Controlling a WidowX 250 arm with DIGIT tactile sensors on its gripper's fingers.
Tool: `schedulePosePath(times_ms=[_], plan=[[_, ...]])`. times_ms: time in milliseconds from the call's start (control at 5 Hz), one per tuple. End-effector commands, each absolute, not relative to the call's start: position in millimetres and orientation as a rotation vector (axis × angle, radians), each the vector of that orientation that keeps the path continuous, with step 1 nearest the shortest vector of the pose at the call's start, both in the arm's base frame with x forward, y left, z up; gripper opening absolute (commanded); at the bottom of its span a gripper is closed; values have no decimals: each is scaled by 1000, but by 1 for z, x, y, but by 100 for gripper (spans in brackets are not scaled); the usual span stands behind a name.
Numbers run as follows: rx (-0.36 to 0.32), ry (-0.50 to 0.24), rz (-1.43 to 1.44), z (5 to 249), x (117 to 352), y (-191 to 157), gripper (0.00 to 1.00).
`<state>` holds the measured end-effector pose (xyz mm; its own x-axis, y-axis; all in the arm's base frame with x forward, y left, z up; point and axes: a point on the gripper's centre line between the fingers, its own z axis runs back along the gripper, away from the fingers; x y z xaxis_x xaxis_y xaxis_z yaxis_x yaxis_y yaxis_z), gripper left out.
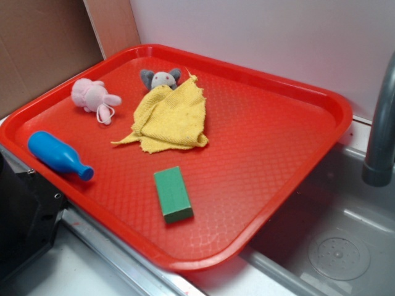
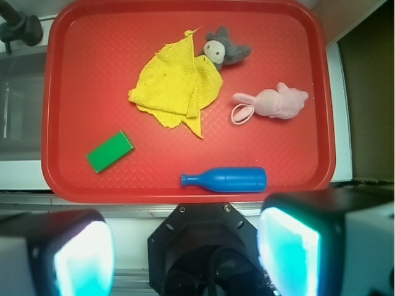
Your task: Grab the green block.
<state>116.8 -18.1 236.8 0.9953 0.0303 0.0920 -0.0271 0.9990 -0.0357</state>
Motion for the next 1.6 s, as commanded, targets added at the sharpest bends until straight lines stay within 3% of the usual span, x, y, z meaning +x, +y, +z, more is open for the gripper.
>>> schedulePosePath(times_ms=[0,200,400,600,800,1200,1400], plan=[[-34,-93,29,237,117,-18,100],[-49,-80,145,224,132,-24,100],[-49,-69,371,197,163,-24,100],[-78,-86,604,175,174,-33,100],[-130,-125,759,158,163,-55,100],[-94,-119,882,117,140,-104,100],[-54,-125,934,93,142,-120,100]])
